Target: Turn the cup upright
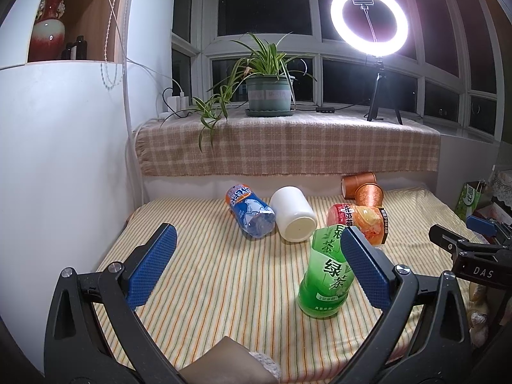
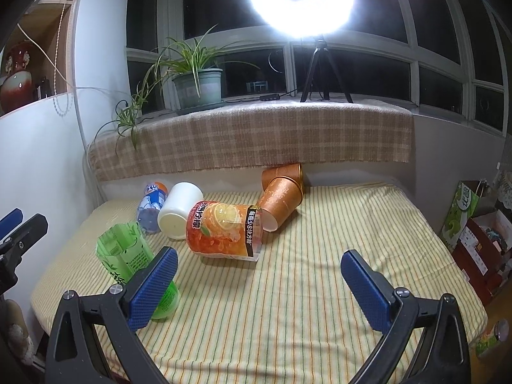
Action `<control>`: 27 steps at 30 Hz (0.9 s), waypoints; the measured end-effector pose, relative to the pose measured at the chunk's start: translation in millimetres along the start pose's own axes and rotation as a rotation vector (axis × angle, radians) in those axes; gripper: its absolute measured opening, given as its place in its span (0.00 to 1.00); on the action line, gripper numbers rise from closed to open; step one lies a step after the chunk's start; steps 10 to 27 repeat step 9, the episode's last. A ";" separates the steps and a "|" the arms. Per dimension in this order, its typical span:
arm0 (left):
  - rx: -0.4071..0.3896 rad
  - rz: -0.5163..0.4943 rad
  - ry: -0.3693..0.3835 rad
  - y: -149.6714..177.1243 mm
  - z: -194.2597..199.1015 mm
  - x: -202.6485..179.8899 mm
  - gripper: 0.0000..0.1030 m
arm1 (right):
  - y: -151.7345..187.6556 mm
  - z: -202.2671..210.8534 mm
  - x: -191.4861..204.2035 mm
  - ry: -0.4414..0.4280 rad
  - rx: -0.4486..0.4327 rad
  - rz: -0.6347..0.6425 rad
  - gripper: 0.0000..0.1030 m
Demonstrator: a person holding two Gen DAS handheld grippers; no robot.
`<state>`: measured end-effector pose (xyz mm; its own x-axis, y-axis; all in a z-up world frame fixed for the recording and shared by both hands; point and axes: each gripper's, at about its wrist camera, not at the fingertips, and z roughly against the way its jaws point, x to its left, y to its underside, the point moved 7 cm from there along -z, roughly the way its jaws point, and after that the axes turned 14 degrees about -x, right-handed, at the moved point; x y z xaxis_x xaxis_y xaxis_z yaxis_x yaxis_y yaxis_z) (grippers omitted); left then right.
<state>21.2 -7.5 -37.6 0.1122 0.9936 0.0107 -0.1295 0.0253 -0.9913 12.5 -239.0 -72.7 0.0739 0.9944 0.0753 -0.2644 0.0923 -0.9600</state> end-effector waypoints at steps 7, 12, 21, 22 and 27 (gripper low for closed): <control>-0.002 0.003 -0.003 0.9 -0.5 2.8 1.00 | 0.2 -0.7 2.1 -0.002 0.001 0.005 1.00; 0.000 0.007 -0.006 1.5 -1.2 4.3 1.00 | 1.1 -1.9 2.9 -0.002 0.005 0.006 1.00; 0.000 0.007 -0.006 1.5 -1.2 4.3 1.00 | 1.1 -1.9 2.9 -0.002 0.005 0.006 1.00; 0.000 0.007 -0.006 1.5 -1.2 4.3 1.00 | 1.1 -1.9 2.9 -0.002 0.005 0.006 1.00; 0.000 0.007 -0.006 1.5 -1.2 4.3 1.00 | 1.1 -1.9 2.9 -0.002 0.005 0.006 1.00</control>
